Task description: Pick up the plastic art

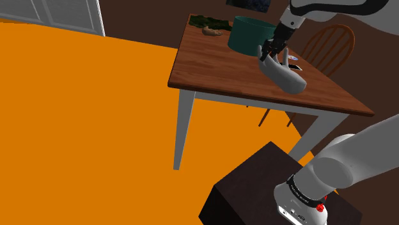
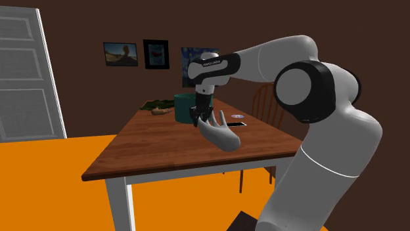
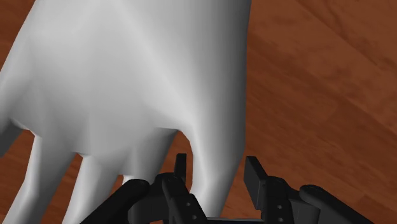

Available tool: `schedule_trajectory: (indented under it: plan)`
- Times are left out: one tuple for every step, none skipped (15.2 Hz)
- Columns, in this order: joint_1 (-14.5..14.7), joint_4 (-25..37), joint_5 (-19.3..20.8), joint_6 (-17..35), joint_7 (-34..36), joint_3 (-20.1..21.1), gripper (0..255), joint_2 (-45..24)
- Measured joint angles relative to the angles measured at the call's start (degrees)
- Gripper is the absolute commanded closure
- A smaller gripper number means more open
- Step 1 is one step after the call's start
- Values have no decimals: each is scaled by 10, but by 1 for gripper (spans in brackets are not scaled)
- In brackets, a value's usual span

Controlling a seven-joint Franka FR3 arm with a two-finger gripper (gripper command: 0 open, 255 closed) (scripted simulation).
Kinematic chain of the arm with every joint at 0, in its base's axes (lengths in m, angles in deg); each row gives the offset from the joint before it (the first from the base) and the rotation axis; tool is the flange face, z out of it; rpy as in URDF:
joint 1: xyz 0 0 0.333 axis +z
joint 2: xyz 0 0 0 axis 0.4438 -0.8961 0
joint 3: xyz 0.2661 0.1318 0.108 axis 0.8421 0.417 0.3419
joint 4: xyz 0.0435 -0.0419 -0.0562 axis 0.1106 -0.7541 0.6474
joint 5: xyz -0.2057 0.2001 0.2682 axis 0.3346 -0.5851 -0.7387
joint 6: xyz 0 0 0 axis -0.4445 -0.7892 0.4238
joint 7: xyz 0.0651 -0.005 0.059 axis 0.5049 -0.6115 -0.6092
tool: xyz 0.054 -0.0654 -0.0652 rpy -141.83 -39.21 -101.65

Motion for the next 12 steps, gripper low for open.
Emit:
schedule_trajectory:
  plan:
    - [0, 5, 0, -5, 0, 0, 255, -1]
    - [0, 14, 0, -12, 0, -1, 255, -2]
    - [0, 20, 0, -19, 0, -1, 255, -2]
    - [0, 28, -1, -26, 0, 0, 255, -4]
    - [1, 36, -1, -34, 2, 1, 255, -4]
    - [1, 46, -2, -41, 0, -1, 255, -6]
    - [1, 57, -2, -50, 1, 0, 255, -9]
    - [1, 67, -3, -58, 0, -1, 255, -11]
    - [1, 75, -3, -64, 0, -1, 255, -13]
    - [1, 85, -3, -73, 0, -1, 255, -14]
    - [2, 94, -4, -80, 1, 0, 255, -16]
    - [3, 106, -5, -89, 3, 0, 255, -19]
